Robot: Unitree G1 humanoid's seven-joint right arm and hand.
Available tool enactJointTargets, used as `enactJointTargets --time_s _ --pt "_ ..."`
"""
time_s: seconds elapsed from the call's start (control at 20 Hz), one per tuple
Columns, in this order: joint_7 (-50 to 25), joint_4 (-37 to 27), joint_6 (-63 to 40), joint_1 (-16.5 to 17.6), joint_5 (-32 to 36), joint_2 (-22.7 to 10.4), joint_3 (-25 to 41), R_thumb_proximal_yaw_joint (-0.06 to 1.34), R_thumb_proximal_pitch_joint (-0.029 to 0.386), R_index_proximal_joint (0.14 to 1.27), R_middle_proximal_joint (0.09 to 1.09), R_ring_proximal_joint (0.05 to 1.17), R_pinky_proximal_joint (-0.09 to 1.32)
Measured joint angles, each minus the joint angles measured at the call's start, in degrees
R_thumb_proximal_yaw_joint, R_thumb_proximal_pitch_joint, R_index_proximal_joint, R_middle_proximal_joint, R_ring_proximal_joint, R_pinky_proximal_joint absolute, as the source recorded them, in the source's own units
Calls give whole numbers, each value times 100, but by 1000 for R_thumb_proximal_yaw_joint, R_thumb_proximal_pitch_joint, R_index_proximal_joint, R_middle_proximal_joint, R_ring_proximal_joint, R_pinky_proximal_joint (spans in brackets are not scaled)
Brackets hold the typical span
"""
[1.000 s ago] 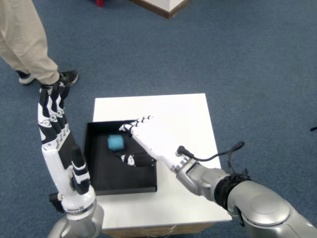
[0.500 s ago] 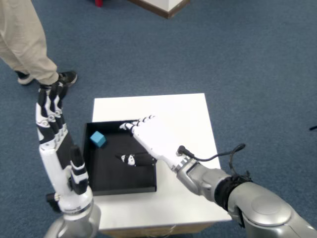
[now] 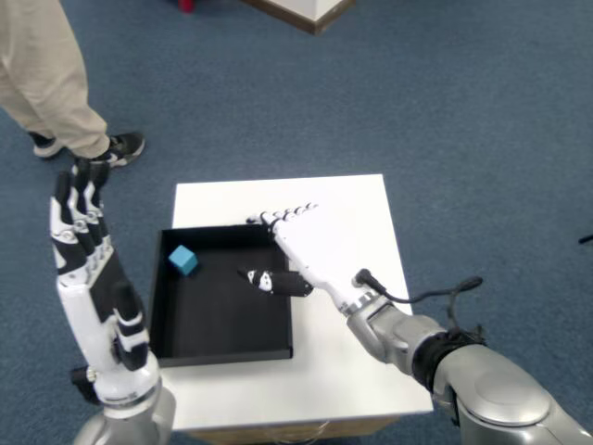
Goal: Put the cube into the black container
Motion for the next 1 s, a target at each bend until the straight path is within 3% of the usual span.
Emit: enactJointTargets --time_s 0.3,0.35,0.4,0.5,0.55,0.65,1.0 --pt "-1459 98 -1585 202 77 -399 -445 563 69 531 875 966 1004" --pt "-1517 100 -1837 321 204 -426 -555 550 92 520 787 885 924" --pt "-1500 101 -2277 536 440 -477 -712 515 143 505 668 759 813" --pt "-1218 97 -3246 941 1048 -662 -1051 367 251 464 533 604 643" --pt "-965 118 -3746 1069 1414 -785 -1195 297 280 446 491 555 582" --pt "-666 285 -4144 1130 1822 -845 -1389 198 291 415 473 530 515" --pt "-46 330 -5270 1416 2539 -834 -1719 -5 239 354 371 448 437"
